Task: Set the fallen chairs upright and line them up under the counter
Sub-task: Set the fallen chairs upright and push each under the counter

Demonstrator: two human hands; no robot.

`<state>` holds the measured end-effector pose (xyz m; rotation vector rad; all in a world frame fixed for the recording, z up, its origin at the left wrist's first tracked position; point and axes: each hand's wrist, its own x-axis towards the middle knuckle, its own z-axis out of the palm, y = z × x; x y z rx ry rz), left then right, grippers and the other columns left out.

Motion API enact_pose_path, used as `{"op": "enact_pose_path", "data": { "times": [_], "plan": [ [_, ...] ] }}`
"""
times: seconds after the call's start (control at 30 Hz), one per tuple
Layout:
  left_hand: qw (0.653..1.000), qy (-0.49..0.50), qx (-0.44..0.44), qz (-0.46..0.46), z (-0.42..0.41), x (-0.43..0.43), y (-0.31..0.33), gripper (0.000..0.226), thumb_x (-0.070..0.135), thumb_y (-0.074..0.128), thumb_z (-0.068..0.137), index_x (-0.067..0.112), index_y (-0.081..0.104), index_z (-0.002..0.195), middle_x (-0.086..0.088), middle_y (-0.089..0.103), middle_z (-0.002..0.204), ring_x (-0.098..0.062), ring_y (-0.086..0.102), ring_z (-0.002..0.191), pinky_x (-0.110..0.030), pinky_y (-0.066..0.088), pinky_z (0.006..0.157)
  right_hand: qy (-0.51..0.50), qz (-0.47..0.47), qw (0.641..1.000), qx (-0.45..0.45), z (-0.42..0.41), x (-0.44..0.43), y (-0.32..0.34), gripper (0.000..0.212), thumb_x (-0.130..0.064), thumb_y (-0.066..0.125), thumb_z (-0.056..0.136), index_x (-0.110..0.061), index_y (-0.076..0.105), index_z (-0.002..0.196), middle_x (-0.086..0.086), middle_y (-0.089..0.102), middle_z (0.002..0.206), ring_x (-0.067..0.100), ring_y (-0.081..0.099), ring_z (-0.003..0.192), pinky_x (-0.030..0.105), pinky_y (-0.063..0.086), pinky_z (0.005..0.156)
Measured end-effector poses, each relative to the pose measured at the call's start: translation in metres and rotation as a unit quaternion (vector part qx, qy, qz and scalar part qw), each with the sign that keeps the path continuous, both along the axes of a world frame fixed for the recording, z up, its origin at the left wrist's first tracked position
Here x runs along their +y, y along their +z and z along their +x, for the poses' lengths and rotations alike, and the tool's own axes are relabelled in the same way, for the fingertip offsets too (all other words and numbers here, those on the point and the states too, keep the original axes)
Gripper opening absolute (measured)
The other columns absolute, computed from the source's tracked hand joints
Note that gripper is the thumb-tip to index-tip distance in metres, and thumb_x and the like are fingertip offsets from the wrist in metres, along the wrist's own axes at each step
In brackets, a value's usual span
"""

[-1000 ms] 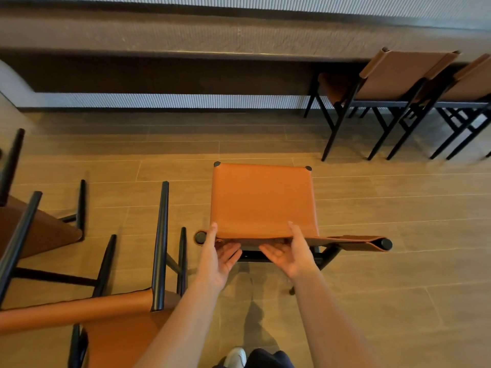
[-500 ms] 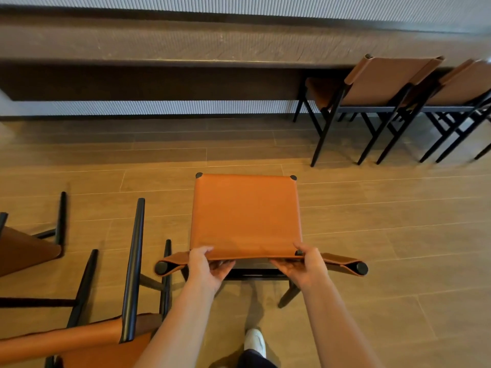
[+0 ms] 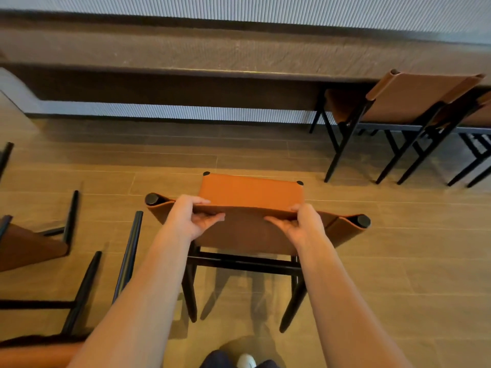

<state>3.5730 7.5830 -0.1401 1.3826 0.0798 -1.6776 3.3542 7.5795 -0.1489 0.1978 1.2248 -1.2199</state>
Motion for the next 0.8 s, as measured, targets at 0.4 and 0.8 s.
{"op": "enact_pose_path", "data": {
  "times": [0.4,0.8],
  "plan": [
    [0.998,-0.049,-0.042,-0.021,-0.009,-0.099,0.026,0.035,-0.001,0.049,0.085,0.001,0.049,0.120,-0.031,0.051,0.124,-0.050,0.053,0.114,-0.045,0.060,0.058,0.053,-0.031,0.997,0.038,-0.010,-0.093,0.024,0.048,0.009,0.045,0.091,-0.007,0.038,0.136,0.024,0.043,0.131,0.048,0.045,0.123,0.062,0.052,0.064],
    [0.997,-0.068,-0.023,-0.023,-0.014,-0.220,0.048,0.036,0.007,0.056,0.085,0.008,0.045,0.120,-0.024,0.047,0.129,-0.050,0.040,0.128,-0.053,0.050,0.090,0.127,0.009,0.984,0.122,-0.014,-0.219,0.052,0.027,0.009,0.036,0.089,0.016,0.038,0.115,0.046,0.039,0.103,0.058,0.041,0.115,0.056,0.048,0.090]
  ]
}}
